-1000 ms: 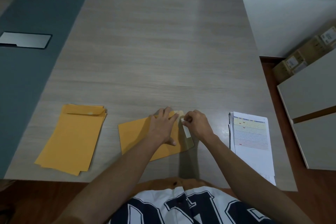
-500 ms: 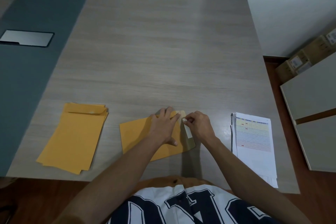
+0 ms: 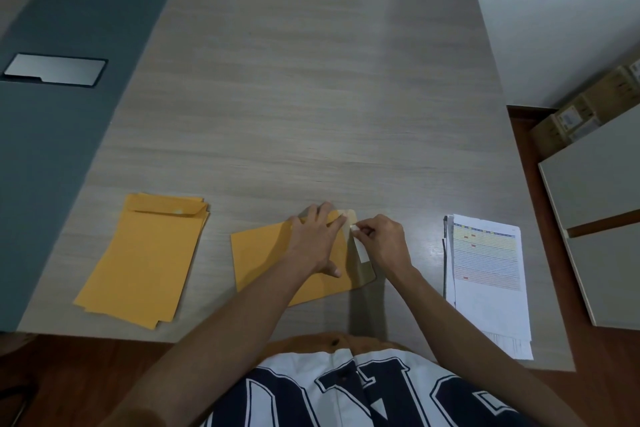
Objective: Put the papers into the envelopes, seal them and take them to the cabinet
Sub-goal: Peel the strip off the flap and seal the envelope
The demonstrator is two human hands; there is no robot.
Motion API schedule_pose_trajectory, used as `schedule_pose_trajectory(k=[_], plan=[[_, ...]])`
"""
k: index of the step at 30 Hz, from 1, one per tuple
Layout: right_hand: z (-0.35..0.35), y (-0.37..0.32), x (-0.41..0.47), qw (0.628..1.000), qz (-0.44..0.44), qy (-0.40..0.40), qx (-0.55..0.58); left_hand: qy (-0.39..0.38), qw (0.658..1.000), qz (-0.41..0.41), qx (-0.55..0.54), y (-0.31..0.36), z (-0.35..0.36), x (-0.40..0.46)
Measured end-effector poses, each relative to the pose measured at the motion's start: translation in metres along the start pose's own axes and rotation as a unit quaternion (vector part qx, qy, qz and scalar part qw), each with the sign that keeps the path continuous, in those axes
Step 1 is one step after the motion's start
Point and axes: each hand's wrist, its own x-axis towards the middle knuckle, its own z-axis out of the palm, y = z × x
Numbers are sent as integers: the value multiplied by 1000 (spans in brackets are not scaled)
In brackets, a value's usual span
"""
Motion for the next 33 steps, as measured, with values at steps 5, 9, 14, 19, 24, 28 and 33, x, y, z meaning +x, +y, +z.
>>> schedule_pose_trajectory(k=[5, 9, 14, 19, 24, 28, 33], plan=[[1, -1, -1, 999, 29, 9, 38, -2, 1000, -1, 0, -1, 1, 0], [3, 0, 1, 996, 57, 7, 66, -2, 1000, -1, -1, -1, 1, 0], [5, 2, 2, 994, 78, 4, 81, 1, 1000, -1, 2, -1, 1, 0], [6, 1, 4, 993, 78, 5, 89, 4, 1000, 1, 0, -1, 3, -1], [4, 1, 7, 991, 80, -4, 105, 3, 1000, 1, -7, -1, 1, -1], [3, -1, 8, 993, 71, -4, 94, 3, 1000, -1, -6, -1, 1, -2], [-1, -4, 6, 990, 69, -30, 121, 5, 1000, -1, -8, -2, 3, -1]])
